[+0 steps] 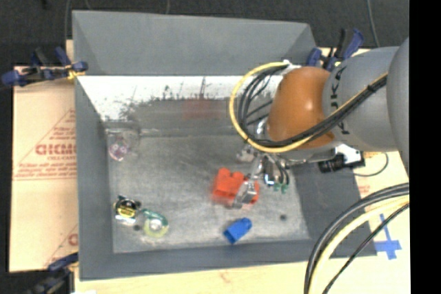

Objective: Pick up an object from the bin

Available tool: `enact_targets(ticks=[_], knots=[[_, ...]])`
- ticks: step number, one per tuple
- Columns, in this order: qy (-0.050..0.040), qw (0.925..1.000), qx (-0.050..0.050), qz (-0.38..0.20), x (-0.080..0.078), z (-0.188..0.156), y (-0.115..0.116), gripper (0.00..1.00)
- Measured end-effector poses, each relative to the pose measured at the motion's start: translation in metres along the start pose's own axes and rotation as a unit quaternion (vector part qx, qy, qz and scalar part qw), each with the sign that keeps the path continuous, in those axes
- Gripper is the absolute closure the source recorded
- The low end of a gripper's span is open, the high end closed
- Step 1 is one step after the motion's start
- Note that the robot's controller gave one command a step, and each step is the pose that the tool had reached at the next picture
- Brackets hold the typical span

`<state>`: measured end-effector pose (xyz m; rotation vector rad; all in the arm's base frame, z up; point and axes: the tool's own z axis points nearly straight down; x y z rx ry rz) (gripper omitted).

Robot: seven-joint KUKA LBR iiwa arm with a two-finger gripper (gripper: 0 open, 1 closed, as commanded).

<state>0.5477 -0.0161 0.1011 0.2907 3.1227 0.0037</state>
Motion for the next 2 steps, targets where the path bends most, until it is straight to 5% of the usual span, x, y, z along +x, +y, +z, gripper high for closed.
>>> enact_targets(ticks=[1, 2], knots=[[0.0003, 0.9911, 0.001, 0.133, 0.001, 0.001, -0.004, 0.0], [0.0023, 0.9816, 0.0, 0.191, -0.006, 0.025, -0.007, 0.0]])
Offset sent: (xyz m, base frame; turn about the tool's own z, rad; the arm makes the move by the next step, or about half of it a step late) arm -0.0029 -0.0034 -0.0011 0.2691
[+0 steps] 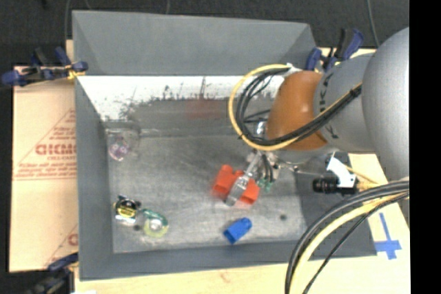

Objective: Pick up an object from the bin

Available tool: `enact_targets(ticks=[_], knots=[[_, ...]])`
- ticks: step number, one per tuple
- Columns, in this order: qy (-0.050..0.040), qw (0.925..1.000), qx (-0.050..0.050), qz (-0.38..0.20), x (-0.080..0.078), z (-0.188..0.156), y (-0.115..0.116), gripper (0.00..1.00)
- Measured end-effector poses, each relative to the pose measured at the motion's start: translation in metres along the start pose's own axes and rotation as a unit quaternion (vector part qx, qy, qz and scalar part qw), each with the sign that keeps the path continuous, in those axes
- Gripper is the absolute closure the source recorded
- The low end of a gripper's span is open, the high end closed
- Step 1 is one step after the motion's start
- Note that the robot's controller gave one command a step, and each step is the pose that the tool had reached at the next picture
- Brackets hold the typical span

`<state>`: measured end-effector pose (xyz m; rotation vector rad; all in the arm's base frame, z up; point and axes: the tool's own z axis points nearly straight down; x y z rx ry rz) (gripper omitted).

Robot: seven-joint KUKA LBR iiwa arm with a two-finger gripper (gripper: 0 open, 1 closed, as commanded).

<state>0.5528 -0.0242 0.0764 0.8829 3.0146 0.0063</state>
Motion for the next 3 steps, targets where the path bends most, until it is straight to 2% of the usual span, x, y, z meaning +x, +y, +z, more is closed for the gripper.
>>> enact_targets(ticks=[1, 2, 3], knots=[[-0.0019, 1.0, 0.0, -0.003, -0.001, -0.002, 0.001, 0.0], [-0.0033, 1.0, -0.001, -0.003, -0.003, -0.005, 0.001, 1.0], [-0.0033, 1.0, 0.0, -0.006, -0.004, -0.067, 0.002, 1.0]])
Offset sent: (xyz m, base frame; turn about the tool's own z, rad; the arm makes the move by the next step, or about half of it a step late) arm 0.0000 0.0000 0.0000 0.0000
